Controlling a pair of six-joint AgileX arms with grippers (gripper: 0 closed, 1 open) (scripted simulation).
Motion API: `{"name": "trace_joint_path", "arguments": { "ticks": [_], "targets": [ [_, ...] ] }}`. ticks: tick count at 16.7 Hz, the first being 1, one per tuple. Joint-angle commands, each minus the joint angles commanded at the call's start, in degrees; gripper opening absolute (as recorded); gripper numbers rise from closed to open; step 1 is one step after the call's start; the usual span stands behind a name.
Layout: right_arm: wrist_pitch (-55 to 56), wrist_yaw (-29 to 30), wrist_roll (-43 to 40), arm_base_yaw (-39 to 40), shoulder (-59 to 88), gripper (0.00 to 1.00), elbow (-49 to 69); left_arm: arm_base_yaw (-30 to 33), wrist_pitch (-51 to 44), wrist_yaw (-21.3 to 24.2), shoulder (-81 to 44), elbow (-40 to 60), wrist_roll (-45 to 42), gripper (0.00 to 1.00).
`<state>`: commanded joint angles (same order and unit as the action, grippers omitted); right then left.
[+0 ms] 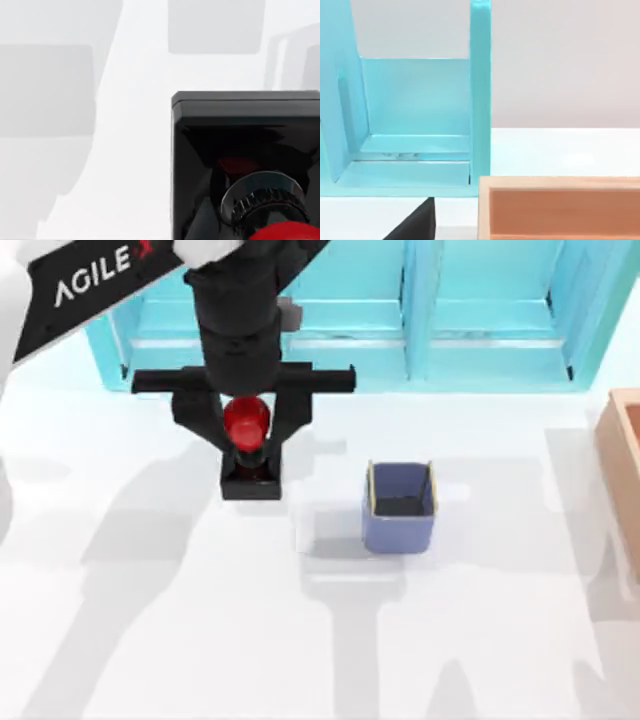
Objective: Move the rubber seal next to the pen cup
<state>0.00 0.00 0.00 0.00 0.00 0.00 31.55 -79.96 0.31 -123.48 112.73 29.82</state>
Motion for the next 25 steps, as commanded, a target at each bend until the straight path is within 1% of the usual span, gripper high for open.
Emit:
{"name": "trace_joint_path", "arguments": {
  "ticks": [2, 4, 9, 15, 18, 25],
  "targets": [
    [0.0, 0.0, 0.0, 0.0, 0.0, 1.0, 0.0, 4.3, 1.4, 0.0, -2.7, 1.7, 4.4, 0.0],
    [0.0, 0.0, 0.0, 0.0, 0.0, 1.0, 0.0, 6.3, 2.2, 0.0, -4.0, 2.5, 6.3, 0.0],
    [0.0, 0.0, 0.0, 0.0, 0.0, 1.0, 0.0, 6.2, 2.4, 0.0, -3.9, 2.1, 6.3, 0.0],
    [0.0, 0.0, 0.0, 0.0, 0.0, 1.0, 0.0, 6.3, 5.7, 0.0, -4.0, -0.9, 6.4, 0.0],
    [0.0, 0.0, 0.0, 0.0, 0.0, 1.0, 0.0, 6.3, 5.7, 0.0, -4.0, -0.9, 6.4, 0.0],
    [0.0, 0.0, 0.0, 0.0, 0.0, 1.0, 0.0, 6.3, 5.7, 0.0, -4.0, -0.9, 6.4, 0.53]
  ]
}}
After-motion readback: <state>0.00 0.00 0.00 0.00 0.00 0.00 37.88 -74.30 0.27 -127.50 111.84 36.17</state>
